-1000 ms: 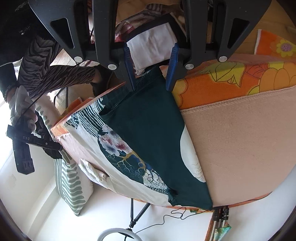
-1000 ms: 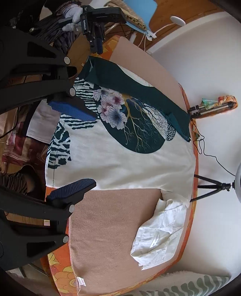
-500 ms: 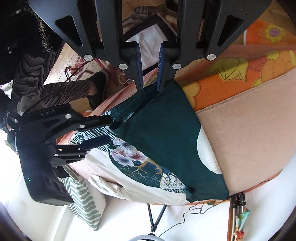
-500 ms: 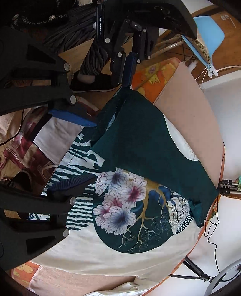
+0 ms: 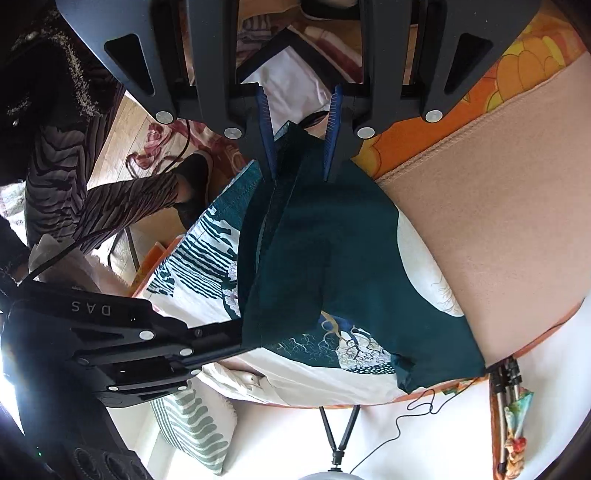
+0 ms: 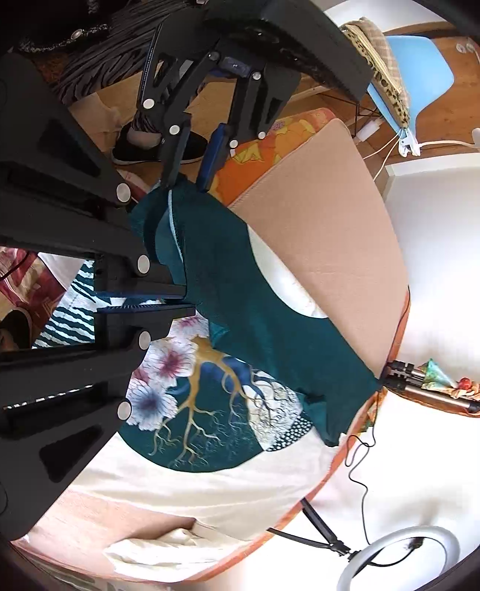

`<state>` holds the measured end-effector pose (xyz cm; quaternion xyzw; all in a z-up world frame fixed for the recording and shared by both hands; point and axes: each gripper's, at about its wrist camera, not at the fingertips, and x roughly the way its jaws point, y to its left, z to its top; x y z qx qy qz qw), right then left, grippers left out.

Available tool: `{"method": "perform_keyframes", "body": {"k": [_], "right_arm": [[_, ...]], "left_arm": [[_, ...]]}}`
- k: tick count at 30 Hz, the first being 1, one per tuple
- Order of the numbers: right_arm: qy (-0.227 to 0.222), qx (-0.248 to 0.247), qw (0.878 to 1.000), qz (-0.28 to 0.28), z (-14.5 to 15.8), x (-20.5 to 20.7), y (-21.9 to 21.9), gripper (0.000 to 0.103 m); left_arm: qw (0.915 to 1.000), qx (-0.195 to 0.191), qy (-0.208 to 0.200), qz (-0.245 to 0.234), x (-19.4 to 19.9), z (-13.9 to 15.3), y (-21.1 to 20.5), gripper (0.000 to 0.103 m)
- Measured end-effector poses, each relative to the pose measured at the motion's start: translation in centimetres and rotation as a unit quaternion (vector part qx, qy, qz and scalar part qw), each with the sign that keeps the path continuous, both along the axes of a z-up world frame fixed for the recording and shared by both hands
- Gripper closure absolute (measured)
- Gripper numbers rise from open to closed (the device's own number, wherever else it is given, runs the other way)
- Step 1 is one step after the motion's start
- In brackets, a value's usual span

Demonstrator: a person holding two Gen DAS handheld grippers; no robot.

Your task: Fold small clothes

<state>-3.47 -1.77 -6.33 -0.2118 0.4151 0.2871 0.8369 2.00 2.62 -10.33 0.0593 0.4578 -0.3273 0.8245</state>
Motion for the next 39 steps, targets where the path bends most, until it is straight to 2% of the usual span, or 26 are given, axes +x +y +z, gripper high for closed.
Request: {"method": "perform_keyframes", "body": {"k": [3,4,7,10,13,14,15,16,17,19,25,26,27,28,32,36,39], "right_arm": [[-0.006,0.008,1.0,-0.002,1.2,0.7,0.6,0.1],[-0.008,0.01,1.0,-0.002,1.4,0.9,0.8,0.1],[-0.008,0.015,1.0,0.001,1.8,1.1,1.3,0.1],[-0.008,0.012,1.0,0.005,1.8,0.9,1.5,0.1],[-0.008,0.013,1.0,0.007,1.9,0.8,1.6,0.1],[-0.008,0.014,1.0,0.007,1.9,0.7,1.6,0.1],[-0.008,0.014,1.0,0.007,1.9,0.7,1.5,0.1],[-0.008,0.014,1.0,0.007,2.0,0.8,1.5,0.1],[-0.007,0.016,1.0,0.007,2.0,0.8,1.4,0.1],[-0.004,0.02,1.0,0.005,2.2,1.0,1.4,0.1],[-0.011,0.027,1.0,0.003,3.1,1.2,1.4,0.1],[-0.013,0.026,1.0,0.003,3.2,1.2,1.4,0.1],[-0.014,0.026,1.0,0.003,3.2,1.2,1.4,0.1],[-0.015,0.025,1.0,0.003,3.3,1.2,1.4,0.1],[-0.012,0.029,1.0,0.004,3.2,1.1,1.4,0.1],[-0.003,0.03,1.0,0.004,2.6,0.9,1.4,0.1],[0.006,0.028,1.0,0.001,2.0,0.8,1.3,0.1]], "left_arm": [[1.0,-0.008,0.006,0.0,-0.2,0.0,0.1,0.083],[0.9999,-0.01,0.007,-0.004,-0.4,-0.1,0.0,0.092],[0.9997,-0.015,0.009,-0.015,-1.2,-0.3,-0.3,0.099],[0.9995,-0.024,0.013,-0.017,-1.8,-0.4,-0.2,0.1],[0.9997,-0.019,-0.011,-0.011,-2.5,0.3,0.0,0.1],[0.9997,-0.011,-0.023,-0.004,-2.6,0.6,0.1,0.099],[0.9996,-0.005,-0.028,0.003,-2.5,0.8,0.3,0.093],[0.9995,-0.004,-0.03,0.01,-2.3,0.9,0.5,0.082],[0.9995,-0.011,-0.027,0.014,-2.0,0.9,0.7,0.078],[0.9996,-0.015,-0.017,0.019,-1.2,0.6,0.7,0.076],[0.9997,-0.017,0.006,-0.016,0.2,-0.6,-1.3,0.077],[0.9995,-0.023,0.011,-0.018,0.3,-0.6,-1.3,0.079],[0.9993,-0.029,0.012,-0.02,0.2,-0.5,-1.3,0.095],[0.9992,-0.032,0.014,-0.02,-0.1,-0.4,-1.3,0.103],[0.9993,-0.032,0.004,-0.015,-2.3,0.1,-0.9,0.103],[0.9993,-0.032,0.02,0.006,-3.8,-0.2,0.2,0.103],[0.9993,-0.009,-0.016,0.031,-4.2,0.1,0.9,0.103]]}}
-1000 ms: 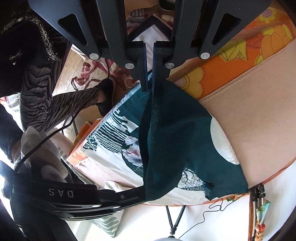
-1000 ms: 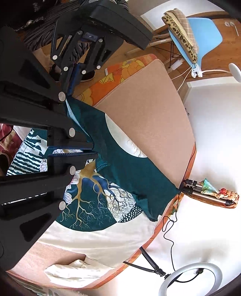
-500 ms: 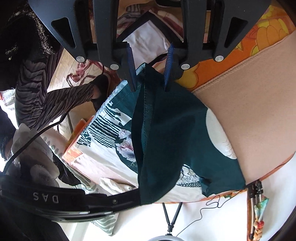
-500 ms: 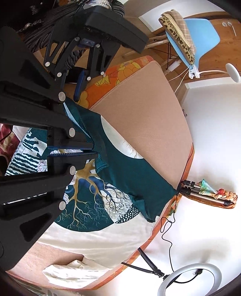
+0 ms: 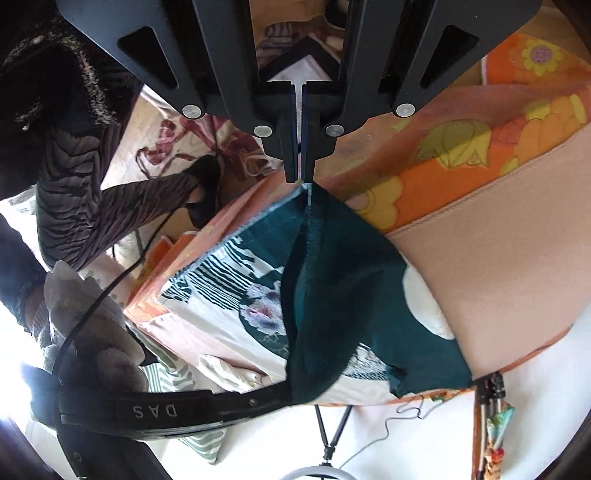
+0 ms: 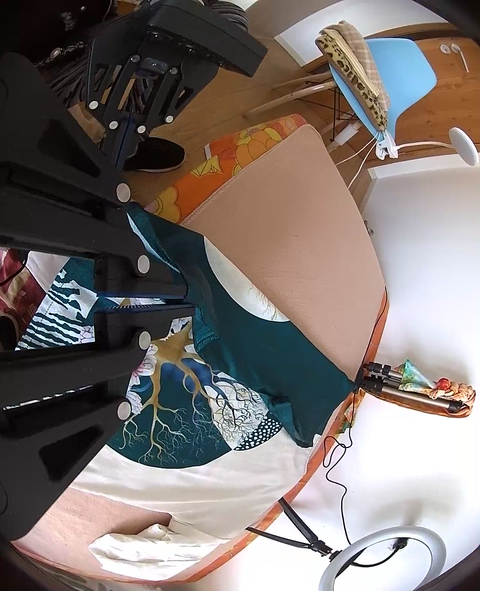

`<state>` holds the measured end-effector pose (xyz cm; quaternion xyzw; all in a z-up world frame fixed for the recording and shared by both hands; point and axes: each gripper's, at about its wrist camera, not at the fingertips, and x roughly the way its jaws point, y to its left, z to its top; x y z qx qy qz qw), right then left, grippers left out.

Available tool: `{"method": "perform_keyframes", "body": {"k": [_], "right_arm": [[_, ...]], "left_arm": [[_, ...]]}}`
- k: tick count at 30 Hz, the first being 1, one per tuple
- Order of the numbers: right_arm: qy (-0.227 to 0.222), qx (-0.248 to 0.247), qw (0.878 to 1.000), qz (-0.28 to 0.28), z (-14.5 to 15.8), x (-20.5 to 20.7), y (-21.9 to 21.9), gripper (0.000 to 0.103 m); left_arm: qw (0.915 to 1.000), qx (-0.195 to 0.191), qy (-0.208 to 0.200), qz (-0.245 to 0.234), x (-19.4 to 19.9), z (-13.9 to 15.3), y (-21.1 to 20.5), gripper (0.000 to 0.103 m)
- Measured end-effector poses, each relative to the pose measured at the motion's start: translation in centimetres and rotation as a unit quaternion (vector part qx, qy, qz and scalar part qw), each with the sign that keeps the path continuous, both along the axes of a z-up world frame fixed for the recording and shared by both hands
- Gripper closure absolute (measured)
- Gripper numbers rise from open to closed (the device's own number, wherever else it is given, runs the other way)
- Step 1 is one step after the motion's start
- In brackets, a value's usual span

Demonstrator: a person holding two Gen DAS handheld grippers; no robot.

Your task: Fold small clothes

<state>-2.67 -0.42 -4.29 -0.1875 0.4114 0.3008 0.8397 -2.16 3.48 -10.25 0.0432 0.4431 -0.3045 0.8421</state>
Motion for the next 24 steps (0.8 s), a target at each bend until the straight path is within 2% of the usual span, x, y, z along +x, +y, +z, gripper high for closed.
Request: {"method": "perform_keyframes", "body": {"k": [2,4,7,11,14,15,16,20,24], "right_arm": [[0.002,0.002,1.0,-0.002,0.1,0.1,0.0,0.1],[-0.002,0.006,1.0,-0.004,0.5,0.3,0.0,0.1],[-0.013,0.013,1.0,-0.003,1.5,0.6,0.1,0.1],[-0.018,0.013,1.0,0.0,2.4,1.1,0.4,0.1],[-0.022,0.007,1.0,0.001,2.7,1.3,0.7,0.1],[-0.023,0.006,1.0,0.002,2.8,1.4,0.8,0.1],[-0.024,0.005,1.0,0.003,2.8,1.4,0.9,0.1],[-0.029,0.002,1.0,0.007,3.1,1.7,1.2,0.1],[-0.03,0.005,0.999,0.01,3.4,1.8,1.6,0.1]], "left_arm": [[0.9998,-0.01,0.008,0.013,0.6,0.0,0.5,0.096],[0.9998,-0.006,0.008,0.019,1.4,-0.1,0.2,0.079],[0.9998,0.015,0.001,0.009,2.5,-0.3,-1.1,0.077],[0.9999,-0.004,0.0,-0.014,3.7,-0.2,-2.3,0.077],[0.9995,-0.026,0.01,-0.018,4.1,-0.4,-2.5,0.079],[0.9994,-0.027,0.011,-0.02,4.1,-0.5,-2.7,0.093],[0.9991,-0.03,0.013,-0.025,4.1,-0.6,-2.8,0.101],[0.9991,-0.032,0.001,-0.028,3.0,-0.2,-2.9,0.103],[0.9987,-0.05,0.001,-0.001,2.4,0.1,-2.3,0.103]]}}
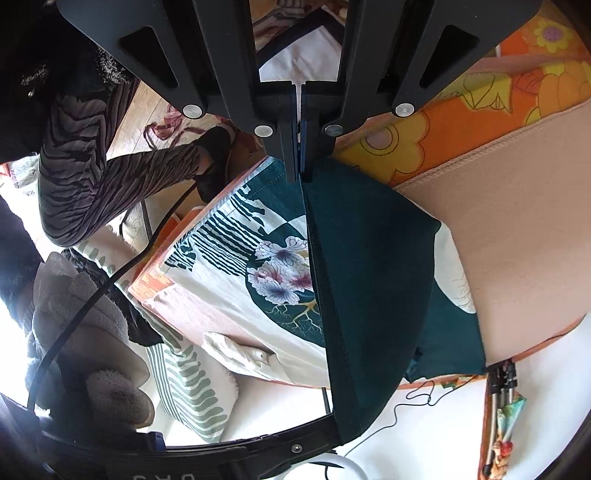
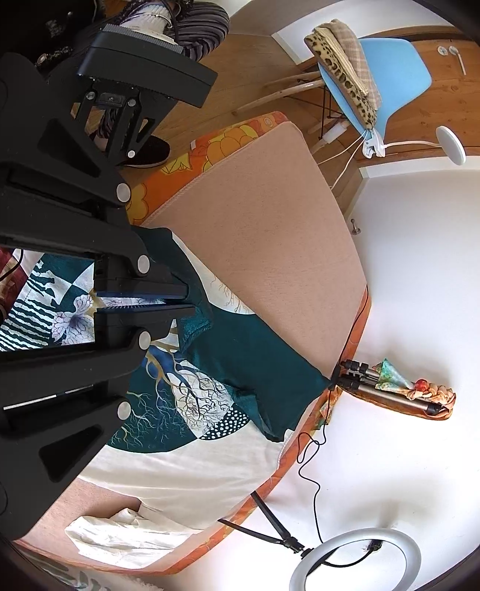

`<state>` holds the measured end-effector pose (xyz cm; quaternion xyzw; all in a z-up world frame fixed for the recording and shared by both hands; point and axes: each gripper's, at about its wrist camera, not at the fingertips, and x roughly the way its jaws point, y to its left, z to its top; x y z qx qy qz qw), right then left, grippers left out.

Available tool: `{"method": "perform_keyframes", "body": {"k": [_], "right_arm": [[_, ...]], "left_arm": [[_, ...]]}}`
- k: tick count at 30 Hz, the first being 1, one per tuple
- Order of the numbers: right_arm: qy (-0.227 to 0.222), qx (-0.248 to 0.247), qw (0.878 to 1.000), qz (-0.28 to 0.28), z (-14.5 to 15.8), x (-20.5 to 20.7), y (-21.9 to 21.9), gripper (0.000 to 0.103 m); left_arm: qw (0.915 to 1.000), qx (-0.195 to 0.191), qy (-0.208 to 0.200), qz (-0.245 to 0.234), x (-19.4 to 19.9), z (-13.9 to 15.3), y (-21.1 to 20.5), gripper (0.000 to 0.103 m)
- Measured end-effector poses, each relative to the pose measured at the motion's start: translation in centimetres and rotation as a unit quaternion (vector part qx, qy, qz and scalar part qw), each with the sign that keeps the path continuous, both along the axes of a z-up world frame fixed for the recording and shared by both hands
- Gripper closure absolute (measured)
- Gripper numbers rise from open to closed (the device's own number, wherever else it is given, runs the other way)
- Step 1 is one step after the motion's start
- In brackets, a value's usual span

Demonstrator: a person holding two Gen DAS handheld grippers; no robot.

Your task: Fold small clothes

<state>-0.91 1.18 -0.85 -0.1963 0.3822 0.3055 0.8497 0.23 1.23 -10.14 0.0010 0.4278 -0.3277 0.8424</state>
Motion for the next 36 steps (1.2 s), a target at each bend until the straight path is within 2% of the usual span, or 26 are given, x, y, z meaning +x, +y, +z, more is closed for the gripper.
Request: {"method": "perform_keyframes", "body": {"k": [3,5,8,9,11,12,14,15,18,20,22,23,25,26,28,30,33,34,36], "right_arm": [[0.002,0.005,1.0,0.001,0.0,-0.4,0.1,0.1],[0.004,0.005,1.0,-0.001,-0.3,-0.9,-0.1,0.1],[0.012,0.007,1.0,-0.001,-1.2,-1.8,-0.7,0.1],[0.013,0.007,1.0,-0.003,-1.7,-2.1,-1.1,0.1],[0.025,0.015,1.0,-0.01,-2.9,-2.7,-2.0,0.1],[0.04,0.022,0.999,-0.013,-3.7,-3.0,-2.6,0.1],[0.063,0.021,0.997,-0.036,-5.5,-3.7,-4.0,0.1],[0.079,0.019,0.995,-0.051,-6.5,-3.8,-4.8,0.1],[0.126,-0.001,0.989,-0.083,-9.5,-3.8,-7.4,0.099],[0.134,-0.003,0.986,-0.096,-10.3,-4.1,-9.2,0.099],[0.156,0.022,0.983,-0.096,-10.2,-4.2,-10.9,0.099],[0.173,0.04,0.98,-0.092,-10.1,-4.2,-11.5,0.095],[0.178,0.067,0.977,-0.093,-9.8,-4.4,-12.4,0.078],[0.169,0.074,0.978,-0.098,-9.6,-4.5,-12.6,0.058],[0.166,0.095,0.976,-0.098,-9.3,-4.2,-12.8,0.043],[0.174,0.1,0.973,-0.113,-9.6,-3.3,-12.6,0.043],[0.195,0.106,0.967,-0.128,-10.6,-1.5,-11.7,0.043],[0.205,0.109,0.964,-0.127,-11.1,-1.1,-11.2,0.046],[0.22,0.107,0.962,-0.122,-11.9,-0.7,-10.4,0.062]], "left_arm": [[0.9992,-0.015,0.014,0.034,-0.6,-0.1,0.9,0.103],[0.9967,-0.01,0.026,0.077,-1.2,-0.4,1.9,0.103],[0.9857,-0.05,0.064,0.148,-2.7,-1.0,4.1,0.103],[0.9841,-0.054,0.071,0.154,-3.2,-1.4,4.4,0.103],[0.9862,-0.044,0.097,0.127,-4.0,-2.5,3.8,0.103],[0.9875,-0.031,0.104,0.114,-4.3,-2.7,3.4,0.103],[0.9889,0.019,0.097,0.112,-5.0,-2.8,2.9,0.103],[0.9892,0.027,0.093,0.11,-5.1,-2.7,3.0,0.103],[0.9899,0.029,0.071,0.119,-5.0,-1.5,4.0,0.103],[0.9906,0.025,0.057,0.122,-4.7,-0.7,4.3,0.102],[0.9892,0.01,0.056,0.135,-3.8,-0.3,4.9,0.093],[0.988,-0.003,0.06,0.143,-3.2,-0.4,5.2,0.09],[0.9842,-0.029,0.074,0.158,-2.1,-0.8,5.6,0.083],[0.9828,-0.037,0.079,0.163,-1.7,-1.0,5.6,0.083],[0.9799,-0.047,0.095,0.169,-0.9,-1.6,5.5,0.075],[0.9746,-0.063,0.12,0.179,-0.5,-2.4,5.4,0.066],[0.9697,-0.077,0.15,0.177,0.0,-3.7,4.8,0.066],[0.9692,-0.08,0.155,0.173,0.0,-3.9,4.5,0.066],[0.9687,-0.089,0.16,0.167,0.0,-4.2,4.2,0.066]]}}
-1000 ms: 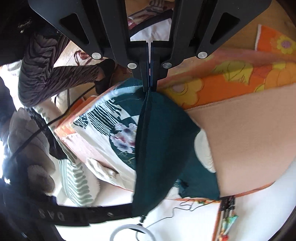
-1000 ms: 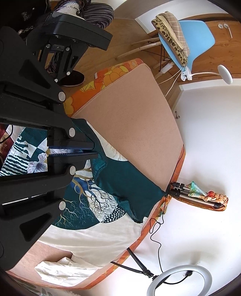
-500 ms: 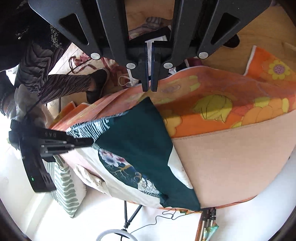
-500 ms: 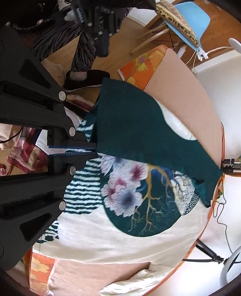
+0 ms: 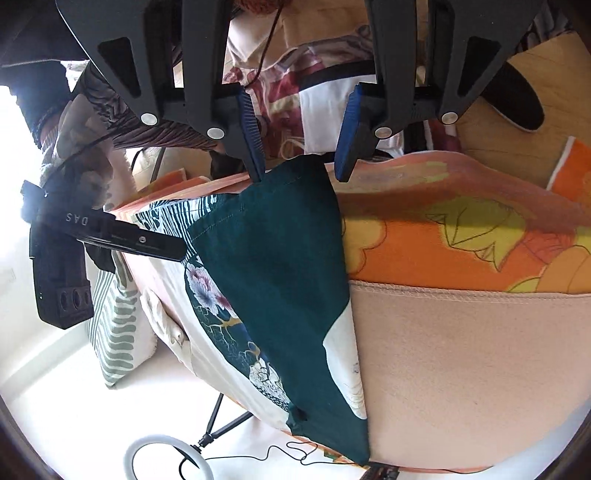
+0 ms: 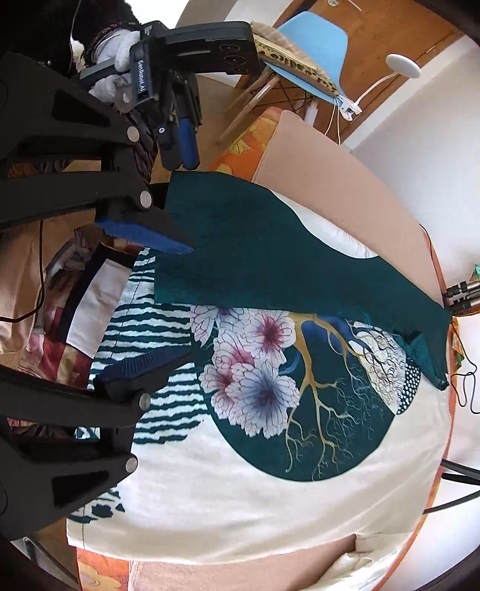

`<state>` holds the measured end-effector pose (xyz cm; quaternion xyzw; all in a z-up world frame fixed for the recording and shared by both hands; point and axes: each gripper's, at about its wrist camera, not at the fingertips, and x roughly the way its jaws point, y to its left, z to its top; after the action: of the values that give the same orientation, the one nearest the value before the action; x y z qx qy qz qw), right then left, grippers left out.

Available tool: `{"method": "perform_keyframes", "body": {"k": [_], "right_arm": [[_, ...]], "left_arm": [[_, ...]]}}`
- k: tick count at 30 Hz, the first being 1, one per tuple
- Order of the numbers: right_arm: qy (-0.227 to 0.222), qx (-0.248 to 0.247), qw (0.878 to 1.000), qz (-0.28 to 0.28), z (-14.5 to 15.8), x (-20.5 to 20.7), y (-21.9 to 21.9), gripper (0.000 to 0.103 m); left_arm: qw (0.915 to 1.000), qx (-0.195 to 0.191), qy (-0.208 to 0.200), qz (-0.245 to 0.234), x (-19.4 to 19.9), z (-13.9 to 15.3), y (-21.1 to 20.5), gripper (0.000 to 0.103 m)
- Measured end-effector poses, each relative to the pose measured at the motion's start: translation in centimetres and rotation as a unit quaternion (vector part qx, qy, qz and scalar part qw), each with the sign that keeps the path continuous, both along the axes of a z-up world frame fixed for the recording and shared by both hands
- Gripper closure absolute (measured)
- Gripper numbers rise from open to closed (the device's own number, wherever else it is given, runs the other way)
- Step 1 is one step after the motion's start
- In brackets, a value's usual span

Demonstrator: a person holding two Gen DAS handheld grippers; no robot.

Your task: Fold small clothes

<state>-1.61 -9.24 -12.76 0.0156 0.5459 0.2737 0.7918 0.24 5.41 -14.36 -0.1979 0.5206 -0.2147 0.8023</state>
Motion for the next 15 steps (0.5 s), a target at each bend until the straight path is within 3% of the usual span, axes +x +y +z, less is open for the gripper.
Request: {"method": "perform_keyframes", "body": {"k": [2,4,6,11,15], "right_arm": [[0.004,-0.013,1.0,0.009,-0.6,-0.1,1.0,0.073],[0.01,-0.018,1.0,0.016,-1.2,-0.3,1.7,0.085],[0.007,-0.022,1.0,0.015,-1.3,-0.4,2.0,0.092],[0.053,0.049,0.997,-0.01,-1.3,0.1,0.9,0.097],[0.03,-0.007,1.0,-0.007,-1.6,-0.3,1.2,0.097]], "left_arm": [[0.9998,-0.019,0.006,0.005,0.2,-0.4,0.1,0.066],[0.9987,-0.049,0.007,0.012,0.4,-0.8,0.6,0.075],[0.9982,-0.058,0.002,0.011,0.5,-0.8,0.8,0.103],[0.9989,-0.043,-0.015,0.008,-0.3,0.3,1.6,0.103],[0.9998,-0.002,-0.019,0.003,-0.6,0.7,2.2,0.103]]}}
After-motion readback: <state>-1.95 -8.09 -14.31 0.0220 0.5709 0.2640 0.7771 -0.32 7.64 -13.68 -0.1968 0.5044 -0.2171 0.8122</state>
